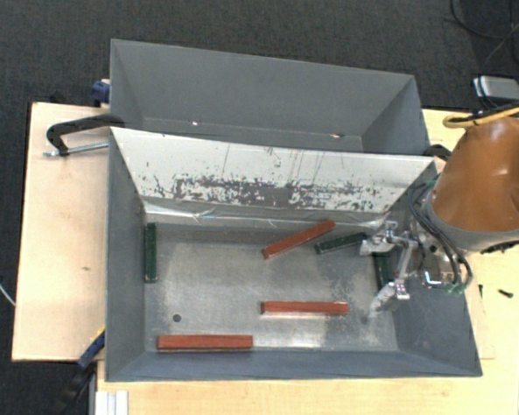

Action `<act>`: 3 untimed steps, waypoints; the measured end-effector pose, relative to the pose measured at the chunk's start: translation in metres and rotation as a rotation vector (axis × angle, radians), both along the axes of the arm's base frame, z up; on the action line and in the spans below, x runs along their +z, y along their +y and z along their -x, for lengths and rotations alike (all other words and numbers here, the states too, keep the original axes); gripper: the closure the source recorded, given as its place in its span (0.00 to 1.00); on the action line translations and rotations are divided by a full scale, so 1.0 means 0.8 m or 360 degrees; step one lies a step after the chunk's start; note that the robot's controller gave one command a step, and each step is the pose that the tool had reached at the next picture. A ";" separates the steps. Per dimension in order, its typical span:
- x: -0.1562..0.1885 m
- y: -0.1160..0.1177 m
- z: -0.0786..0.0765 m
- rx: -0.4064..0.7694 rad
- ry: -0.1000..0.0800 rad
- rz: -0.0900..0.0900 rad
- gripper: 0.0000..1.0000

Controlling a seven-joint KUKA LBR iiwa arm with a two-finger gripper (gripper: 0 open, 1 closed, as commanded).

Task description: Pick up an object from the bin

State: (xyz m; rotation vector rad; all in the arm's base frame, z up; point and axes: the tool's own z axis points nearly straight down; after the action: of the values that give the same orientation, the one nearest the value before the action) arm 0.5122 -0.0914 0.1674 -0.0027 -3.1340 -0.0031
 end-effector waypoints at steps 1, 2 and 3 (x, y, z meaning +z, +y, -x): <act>0.005 0.000 -0.002 0.0002 -0.0014 0.0002 0.00; -0.115 0.033 0.006 0.0026 -0.0012 0.0002 1.00; -0.115 0.033 0.006 0.0025 -0.0012 0.0003 1.00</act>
Offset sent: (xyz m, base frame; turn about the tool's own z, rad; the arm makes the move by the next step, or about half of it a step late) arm -0.0069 0.0263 -0.0974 -0.0154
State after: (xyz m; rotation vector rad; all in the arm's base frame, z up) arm 0.5076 -0.0652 0.0753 0.0221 -3.1414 -0.0005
